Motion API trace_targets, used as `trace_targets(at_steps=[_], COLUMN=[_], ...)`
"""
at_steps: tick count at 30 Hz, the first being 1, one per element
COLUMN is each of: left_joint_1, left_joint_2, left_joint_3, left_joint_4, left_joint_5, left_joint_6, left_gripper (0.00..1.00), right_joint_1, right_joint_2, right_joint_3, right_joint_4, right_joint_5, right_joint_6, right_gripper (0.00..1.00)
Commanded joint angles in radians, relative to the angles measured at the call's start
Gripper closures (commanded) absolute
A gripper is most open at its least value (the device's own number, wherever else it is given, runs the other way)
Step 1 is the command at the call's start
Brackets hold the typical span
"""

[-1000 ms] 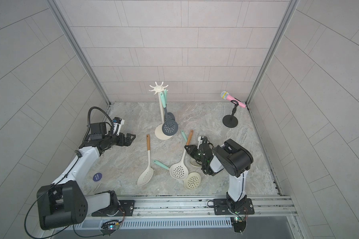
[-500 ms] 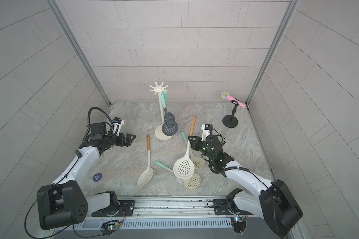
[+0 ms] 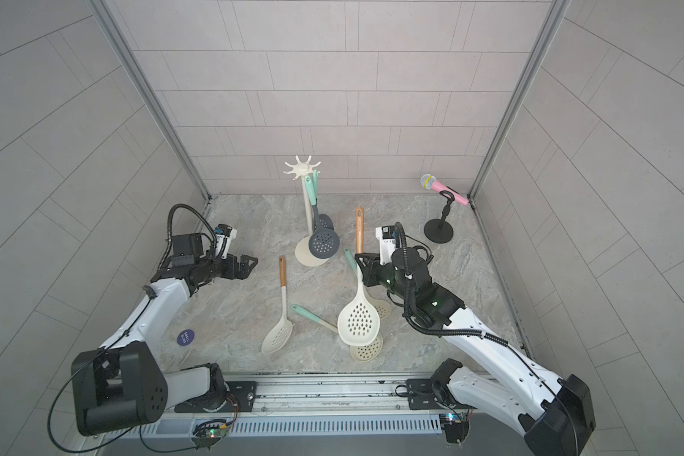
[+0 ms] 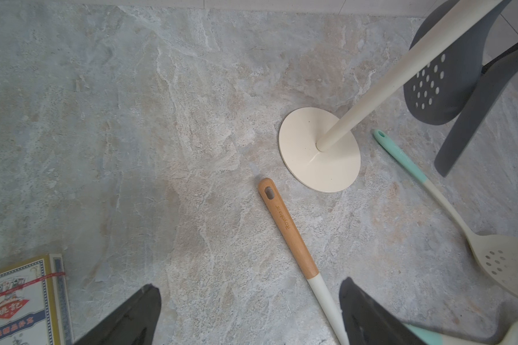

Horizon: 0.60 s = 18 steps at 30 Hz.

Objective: Hang the skimmer on the kitchen utensil rack
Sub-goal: Pick up the skimmer from the center of the board, then hang the skimmer on the rack.

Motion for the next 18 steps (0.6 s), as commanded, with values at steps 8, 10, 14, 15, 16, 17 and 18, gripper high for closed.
trace_targets(at_steps=[8,10,14,15,16,17,18], left_joint_1=[0.016,0.018,0.021,0.023,0.024,0.024,0.026], left_joint_2=[-0.010,-0.011,-0.012,-0.014,-0.014,-0.014,-0.016], left_joint_3=[0.010,0.010,0.010,0.010,0.010,0.010,0.010], left_joint_4=[-0.009,-0.009,-0.011,-0.011,-0.011,-0.011,-0.011], left_joint_5=[-0.001,0.001,0.005,0.007,0.007,0.010,0.012], left_joint_6=[0.023,0.023,0.022,0.022,0.020,0.020,0.020], left_gripper=[0.00,0.00,0.00,0.00,0.00,0.00,0.00], right_joint_1=[0.069,0.072,0.072,0.072,0.072,0.072,0.072], right_joint_2=[0.122,0.153,0.205,0.219,0.235,0.249,0.265], right_joint_3=[0.157,0.190,0.224,0.234,0.245,0.253,0.264], right_joint_4=[0.109,0.135,0.211,0.221,0.232,0.240,0.256], right_joint_5=[-0.114,-0.152,-0.197,-0.203,-0.212,-0.220,-0.233], right_joint_6=[-0.069,-0.066,-0.044,-0.041,-0.039,-0.035,-0.028], right_gripper=[1.00,1.00,1.00,1.00,1.00,1.00,1.00])
